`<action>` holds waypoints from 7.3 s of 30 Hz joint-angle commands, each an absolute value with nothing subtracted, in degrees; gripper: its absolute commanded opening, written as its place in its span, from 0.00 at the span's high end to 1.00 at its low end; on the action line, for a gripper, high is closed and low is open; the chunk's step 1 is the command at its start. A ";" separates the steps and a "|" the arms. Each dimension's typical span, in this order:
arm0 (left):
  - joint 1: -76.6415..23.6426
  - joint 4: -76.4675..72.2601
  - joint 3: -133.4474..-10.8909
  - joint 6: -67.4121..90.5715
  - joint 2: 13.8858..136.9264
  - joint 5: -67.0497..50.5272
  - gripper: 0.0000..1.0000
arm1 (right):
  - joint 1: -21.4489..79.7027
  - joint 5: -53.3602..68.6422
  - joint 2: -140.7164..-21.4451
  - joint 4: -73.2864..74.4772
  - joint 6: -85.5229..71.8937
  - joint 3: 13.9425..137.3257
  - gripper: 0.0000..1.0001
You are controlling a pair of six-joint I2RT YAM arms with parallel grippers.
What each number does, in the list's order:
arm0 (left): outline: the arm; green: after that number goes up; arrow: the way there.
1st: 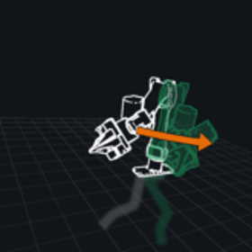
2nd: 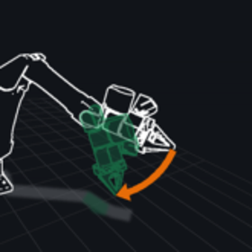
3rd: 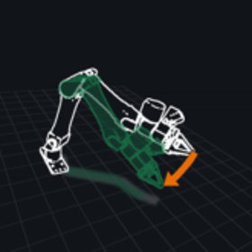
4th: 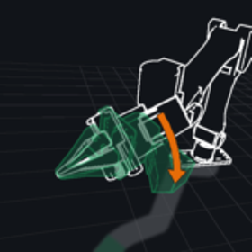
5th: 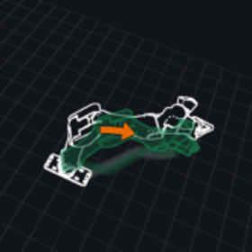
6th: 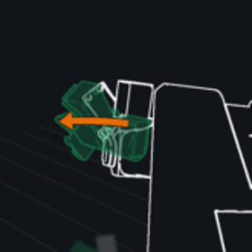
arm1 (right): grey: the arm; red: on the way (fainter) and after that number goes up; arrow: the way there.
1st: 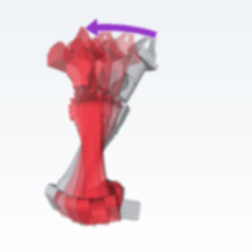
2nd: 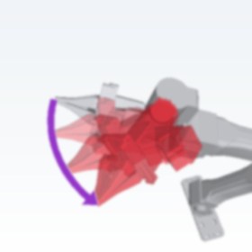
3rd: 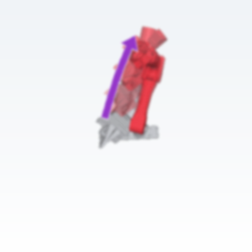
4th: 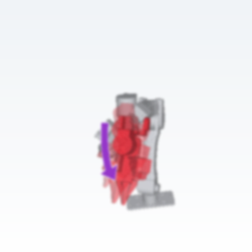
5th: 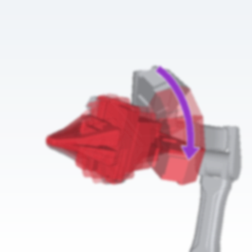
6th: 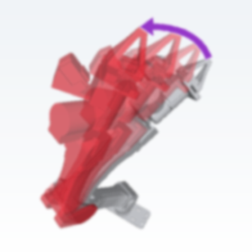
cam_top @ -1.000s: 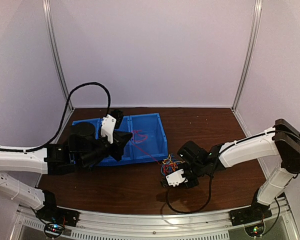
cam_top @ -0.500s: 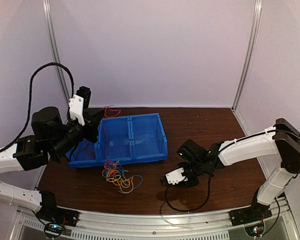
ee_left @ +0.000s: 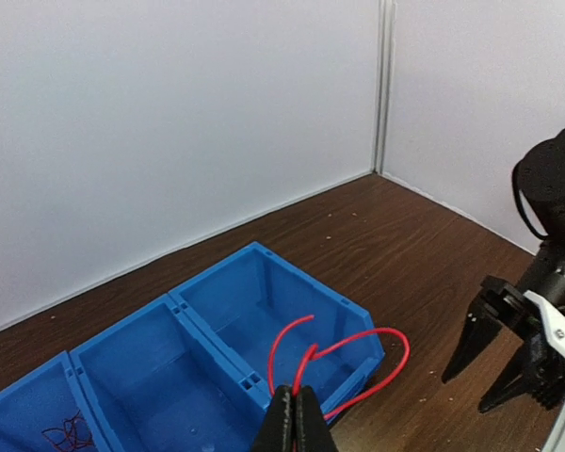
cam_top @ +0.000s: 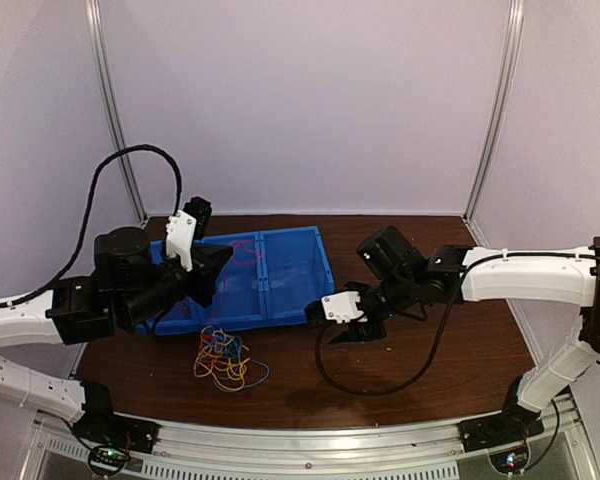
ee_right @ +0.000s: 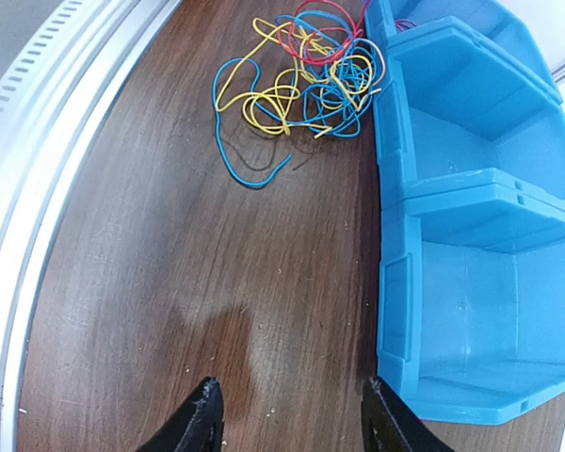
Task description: Untangle the cables
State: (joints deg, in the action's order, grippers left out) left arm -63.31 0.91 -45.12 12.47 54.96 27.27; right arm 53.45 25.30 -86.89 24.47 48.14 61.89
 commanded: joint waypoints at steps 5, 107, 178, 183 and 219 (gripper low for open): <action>-63.50 -6.07 -61.63 6.14 71.46 -4.12 1.00 | 35.60 35.30 -79.18 30.35 44.30 63.55 0.50; -65.46 -8.12 -120.55 -39.34 69.40 39.24 1.00 | 50.56 38.45 -102.47 21.07 44.83 56.85 0.48; -26.15 28.21 -106.76 -1.56 75.44 32.84 1.00 | 14.23 53.87 -69.10 9.44 25.38 41.97 0.00; -23.27 27.09 -94.19 4.29 72.01 27.36 1.00 | 14.24 53.88 -68.96 9.88 25.80 41.77 0.00; -22.76 31.73 -58.82 19.05 73.92 18.17 1.00 | 14.28 54.48 -69.90 14.50 30.47 42.74 0.00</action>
State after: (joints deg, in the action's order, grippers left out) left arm -23.18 33.52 -60.14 18.11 72.79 16.01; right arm 14.37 54.02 -71.59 13.85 29.63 42.00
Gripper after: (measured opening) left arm 0.008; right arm 0.997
